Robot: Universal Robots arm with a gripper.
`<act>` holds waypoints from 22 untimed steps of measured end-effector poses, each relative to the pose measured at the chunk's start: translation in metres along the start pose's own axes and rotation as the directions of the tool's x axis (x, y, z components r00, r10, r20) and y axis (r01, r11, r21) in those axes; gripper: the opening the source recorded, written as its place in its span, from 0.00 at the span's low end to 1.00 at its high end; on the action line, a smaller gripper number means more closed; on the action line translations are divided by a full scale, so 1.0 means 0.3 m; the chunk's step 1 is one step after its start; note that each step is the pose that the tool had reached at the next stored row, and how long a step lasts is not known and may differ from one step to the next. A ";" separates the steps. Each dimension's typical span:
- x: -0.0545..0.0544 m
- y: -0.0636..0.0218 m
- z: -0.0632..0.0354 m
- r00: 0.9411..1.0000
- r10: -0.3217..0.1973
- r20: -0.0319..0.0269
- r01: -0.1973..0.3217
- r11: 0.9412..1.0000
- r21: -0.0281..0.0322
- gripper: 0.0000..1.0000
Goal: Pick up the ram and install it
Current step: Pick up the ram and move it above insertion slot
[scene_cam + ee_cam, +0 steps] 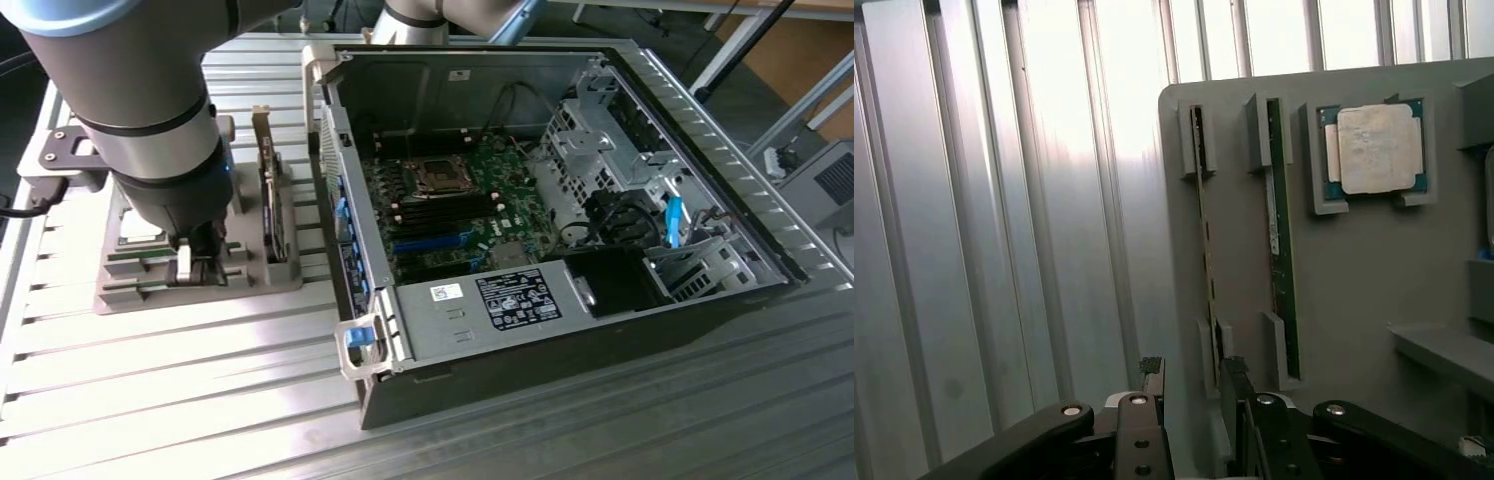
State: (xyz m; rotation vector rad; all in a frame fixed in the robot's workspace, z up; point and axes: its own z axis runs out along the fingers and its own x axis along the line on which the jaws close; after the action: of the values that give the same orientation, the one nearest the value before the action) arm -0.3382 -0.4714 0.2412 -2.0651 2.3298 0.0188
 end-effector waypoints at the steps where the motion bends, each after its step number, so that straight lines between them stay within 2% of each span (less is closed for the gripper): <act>1: -0.004 0.005 0.003 1.000 0.000 0.000 0.000 1.000 0.000 0.35; 9: -0.025 0.041 0.019 1.000 0.000 0.000 0.000 1.000 0.000 0.35; 12: -0.038 0.070 0.033 1.000 0.000 0.000 0.000 1.000 0.000 0.35; 22: -0.045 0.116 0.063 1.000 0.000 0.000 0.000 1.000 0.000 0.35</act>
State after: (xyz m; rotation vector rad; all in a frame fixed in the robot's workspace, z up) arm -0.3709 -0.4534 0.2224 -2.0649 2.3296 0.0192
